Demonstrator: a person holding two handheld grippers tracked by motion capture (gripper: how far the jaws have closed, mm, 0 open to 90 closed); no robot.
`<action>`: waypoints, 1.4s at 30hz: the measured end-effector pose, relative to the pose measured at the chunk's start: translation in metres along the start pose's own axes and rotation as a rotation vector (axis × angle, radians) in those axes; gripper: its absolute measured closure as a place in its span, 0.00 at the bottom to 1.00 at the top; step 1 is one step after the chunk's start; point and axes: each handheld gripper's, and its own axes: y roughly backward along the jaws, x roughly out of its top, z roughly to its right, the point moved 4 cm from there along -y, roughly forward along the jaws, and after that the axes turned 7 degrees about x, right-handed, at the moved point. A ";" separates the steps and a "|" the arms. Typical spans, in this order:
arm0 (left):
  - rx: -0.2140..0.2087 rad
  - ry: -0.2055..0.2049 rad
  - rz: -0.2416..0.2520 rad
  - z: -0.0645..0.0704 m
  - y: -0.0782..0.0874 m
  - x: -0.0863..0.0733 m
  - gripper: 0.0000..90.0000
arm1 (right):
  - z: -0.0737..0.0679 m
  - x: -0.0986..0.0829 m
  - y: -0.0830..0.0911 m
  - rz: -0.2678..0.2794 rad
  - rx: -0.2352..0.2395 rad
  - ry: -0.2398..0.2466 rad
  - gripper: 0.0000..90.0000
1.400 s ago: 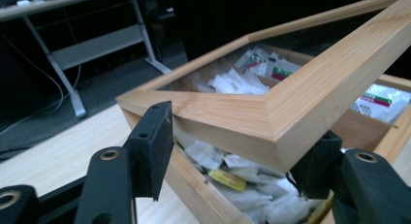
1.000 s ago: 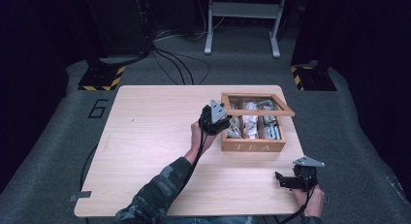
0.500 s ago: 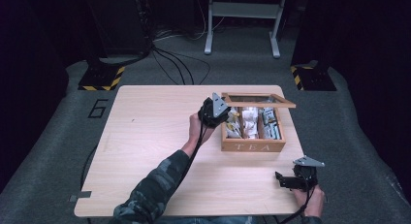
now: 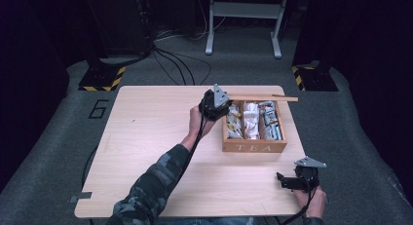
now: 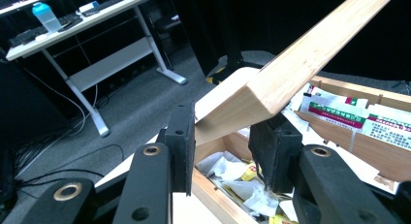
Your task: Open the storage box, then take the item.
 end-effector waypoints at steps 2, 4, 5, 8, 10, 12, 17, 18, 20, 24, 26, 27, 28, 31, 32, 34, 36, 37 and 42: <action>-0.002 -0.002 -0.004 -0.002 -0.001 0.003 0.69 | 0.000 0.000 0.000 0.001 0.000 0.002 0.04; -0.006 0.001 -0.009 -0.005 -0.003 0.006 0.70 | 0.000 0.000 0.000 0.000 0.001 0.003 0.04; -0.008 0.004 -0.011 -0.006 -0.003 0.007 0.70 | 0.000 0.000 0.000 0.001 0.000 0.001 0.04; -0.013 0.015 -0.018 -0.010 -0.006 0.012 0.70 | 0.000 0.000 0.000 0.000 0.002 0.003 0.04; -0.017 0.023 -0.021 -0.013 -0.008 0.014 0.70 | 0.000 0.000 0.000 0.001 0.001 0.001 0.04; -0.016 0.024 -0.020 -0.014 -0.008 0.015 0.70 | 0.000 0.000 0.000 -0.002 0.001 0.007 0.04; -0.021 0.032 -0.035 -0.019 -0.012 0.022 0.70 | 0.000 0.000 0.000 -0.006 0.004 0.005 0.04; -0.019 0.031 -0.035 -0.020 -0.013 0.023 0.70 | 0.000 0.000 0.000 -0.006 0.004 0.006 0.04; -0.025 0.032 -0.043 -0.024 -0.016 0.027 0.71 | 0.000 0.000 0.000 -0.006 0.004 0.005 0.04; -0.022 0.021 -0.047 -0.026 -0.018 0.030 0.71 | 0.001 0.000 0.000 -0.002 0.002 0.008 0.04; -0.020 0.028 -0.048 -0.027 -0.019 0.031 0.71 | 0.000 0.000 0.000 -0.003 0.003 0.007 0.04; -0.018 0.029 -0.049 -0.027 -0.019 0.031 0.71 | 0.000 0.000 0.000 -0.001 0.001 0.004 0.04; -0.019 0.027 -0.053 -0.028 -0.019 0.032 0.71 | 0.000 0.000 0.000 -0.001 0.001 0.005 0.04; -0.015 0.026 -0.053 -0.028 -0.020 0.032 0.71 | 0.000 0.000 0.000 -0.001 0.001 0.004 0.04; -0.015 0.030 -0.052 -0.028 -0.020 0.033 0.71 | 0.000 0.000 0.000 -0.001 0.001 0.004 0.04; -0.014 0.035 -0.049 -0.029 -0.021 0.033 0.71 | 0.001 0.000 0.000 0.000 -0.006 0.004 0.05; -0.015 0.033 -0.052 -0.029 -0.020 0.033 0.71 | 0.002 0.000 0.001 0.001 -0.018 0.001 0.05; -0.014 0.032 -0.053 -0.028 -0.020 0.033 0.71 | 0.001 0.000 0.001 0.003 -0.013 -0.010 0.04; -0.011 0.031 -0.058 -0.027 -0.020 0.033 0.71 | 0.003 0.003 0.005 0.009 0.018 -0.049 0.07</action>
